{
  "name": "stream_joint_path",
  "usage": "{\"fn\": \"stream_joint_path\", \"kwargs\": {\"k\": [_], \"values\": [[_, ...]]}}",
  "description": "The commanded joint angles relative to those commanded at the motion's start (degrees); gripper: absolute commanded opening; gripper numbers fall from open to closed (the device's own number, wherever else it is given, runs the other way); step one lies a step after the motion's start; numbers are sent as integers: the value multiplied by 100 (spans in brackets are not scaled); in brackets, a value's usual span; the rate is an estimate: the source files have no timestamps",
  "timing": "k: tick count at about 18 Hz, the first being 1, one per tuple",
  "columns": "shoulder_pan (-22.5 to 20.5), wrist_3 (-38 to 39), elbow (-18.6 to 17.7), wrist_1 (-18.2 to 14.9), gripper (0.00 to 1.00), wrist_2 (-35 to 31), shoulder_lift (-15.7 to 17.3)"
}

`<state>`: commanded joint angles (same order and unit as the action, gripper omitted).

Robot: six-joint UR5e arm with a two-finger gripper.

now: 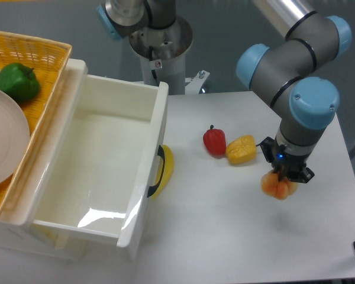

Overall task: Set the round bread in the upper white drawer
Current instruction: 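Carry the held round bread bun toward the open white drawer, then move the gripper with the bun over the drawer interior and lower it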

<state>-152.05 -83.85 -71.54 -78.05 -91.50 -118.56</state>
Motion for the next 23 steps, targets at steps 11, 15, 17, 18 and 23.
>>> {"fn": "stream_joint_path", "kwargs": {"k": [11,15,17,18,23], "values": [[272,710,-79,-281,0,701,772],[447,1660,-70,-281,0,1274,1071],[597,2055,-79,-281,0,1345,1195],[728,2292,-88,-273,0,1397,1239],[1195,3313,-192,-255,0,1739,1432]]}}
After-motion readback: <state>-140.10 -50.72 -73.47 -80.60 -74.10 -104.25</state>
